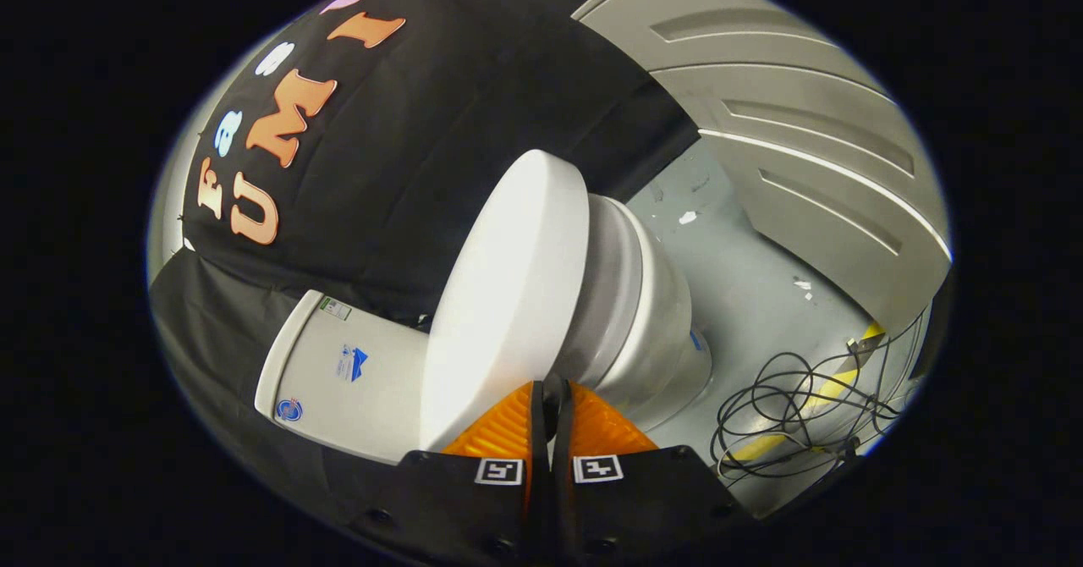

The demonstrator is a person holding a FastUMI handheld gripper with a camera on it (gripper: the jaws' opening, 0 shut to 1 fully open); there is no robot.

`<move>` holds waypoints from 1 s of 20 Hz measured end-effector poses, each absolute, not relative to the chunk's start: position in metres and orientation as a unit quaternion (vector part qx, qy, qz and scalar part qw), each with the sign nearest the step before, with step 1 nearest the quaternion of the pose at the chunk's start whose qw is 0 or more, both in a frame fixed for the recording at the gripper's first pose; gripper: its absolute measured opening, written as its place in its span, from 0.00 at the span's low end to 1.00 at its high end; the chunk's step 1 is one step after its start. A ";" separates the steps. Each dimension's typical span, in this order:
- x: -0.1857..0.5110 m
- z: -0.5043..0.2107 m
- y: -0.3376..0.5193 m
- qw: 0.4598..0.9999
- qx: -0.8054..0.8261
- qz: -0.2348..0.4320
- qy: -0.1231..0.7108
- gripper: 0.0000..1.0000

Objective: Open the toilet lid.

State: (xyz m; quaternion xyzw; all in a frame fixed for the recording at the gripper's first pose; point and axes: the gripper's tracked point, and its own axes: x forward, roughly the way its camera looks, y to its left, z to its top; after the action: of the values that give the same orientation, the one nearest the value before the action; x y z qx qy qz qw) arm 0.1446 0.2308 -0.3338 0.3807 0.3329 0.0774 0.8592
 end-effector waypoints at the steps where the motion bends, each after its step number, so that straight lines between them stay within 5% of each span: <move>1: 0.146 -0.330 0.234 0.864 0.372 0.075 0.332 0.08; 20: 0.148 -0.212 0.290 0.943 0.186 0.039 0.275 0.08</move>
State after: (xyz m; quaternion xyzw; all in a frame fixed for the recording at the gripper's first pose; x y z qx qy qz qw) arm 0.1483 0.2899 -0.2120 0.1861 0.2748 0.0391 0.9425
